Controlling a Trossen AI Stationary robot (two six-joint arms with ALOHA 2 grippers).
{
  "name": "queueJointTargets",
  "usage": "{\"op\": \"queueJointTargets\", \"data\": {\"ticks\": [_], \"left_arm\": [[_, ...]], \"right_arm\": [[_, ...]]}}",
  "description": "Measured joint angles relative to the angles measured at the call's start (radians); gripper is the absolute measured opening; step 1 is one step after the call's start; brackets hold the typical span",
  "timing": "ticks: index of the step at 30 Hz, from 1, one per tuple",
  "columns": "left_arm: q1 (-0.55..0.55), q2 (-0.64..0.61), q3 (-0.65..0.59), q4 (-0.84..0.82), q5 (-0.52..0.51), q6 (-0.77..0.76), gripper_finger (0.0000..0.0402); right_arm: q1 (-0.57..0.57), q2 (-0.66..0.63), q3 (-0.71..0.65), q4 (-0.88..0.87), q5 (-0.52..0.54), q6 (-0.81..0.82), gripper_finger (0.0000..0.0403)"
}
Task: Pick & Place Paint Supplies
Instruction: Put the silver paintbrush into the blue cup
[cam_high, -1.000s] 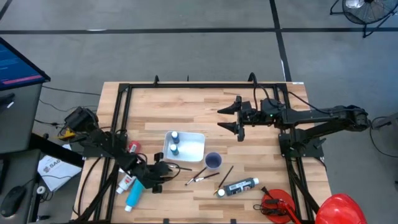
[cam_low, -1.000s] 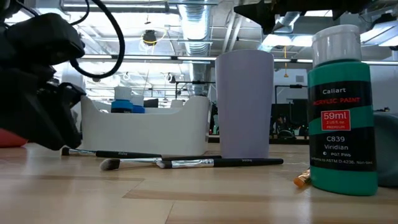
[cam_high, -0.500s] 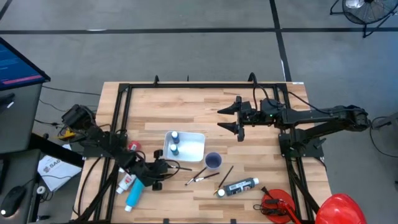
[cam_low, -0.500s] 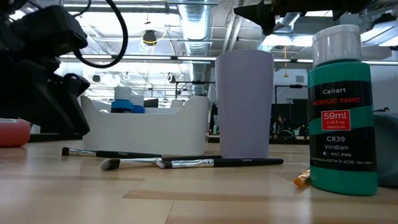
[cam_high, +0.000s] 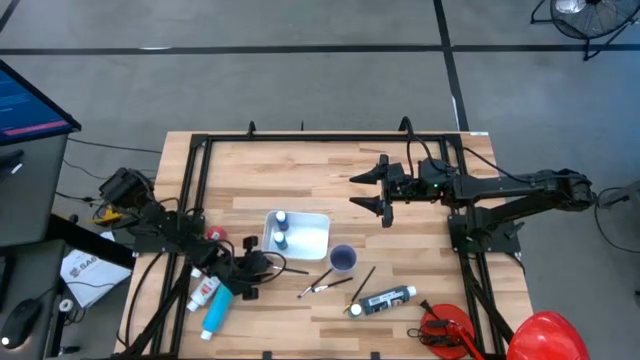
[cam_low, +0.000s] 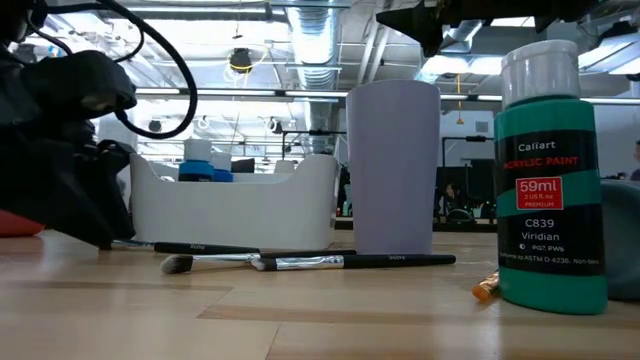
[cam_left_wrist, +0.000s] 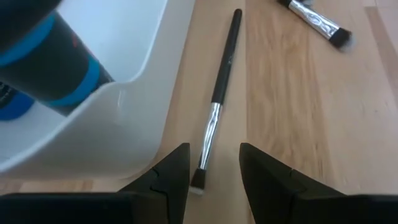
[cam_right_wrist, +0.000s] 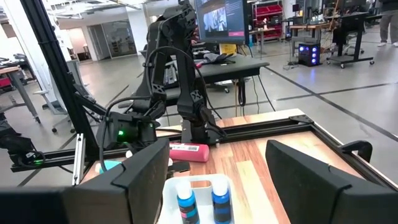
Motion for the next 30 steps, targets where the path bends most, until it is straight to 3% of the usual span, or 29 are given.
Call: {"op": "queueJointTargets", "data": {"ticks": [15, 21, 25, 30], "left_arm": [[0.030, 0.000, 0.000, -0.022, 0.056, -0.022, 0.0131], [0.029, -0.001, 0.001, -0.026, 0.073, -0.051, 0.0131], [0.029, -0.001, 0.001, -0.027, 0.077, -0.058, 0.0131], [0.029, -0.001, 0.001, -0.027, 0.079, -0.079, 0.0131]], "right_arm": [[0.000, 0.000, 0.000, -0.012, 0.000, 0.000, 0.0260], [0.029, 0.005, 0.000, -0.132, -0.009, -0.001, 0.0260], [0.079, 0.064, -0.002, -0.144, -0.008, -0.038, 0.0260], [0.145, 0.205, 0.030, -0.017, -0.009, -0.118, 0.0260]]}}
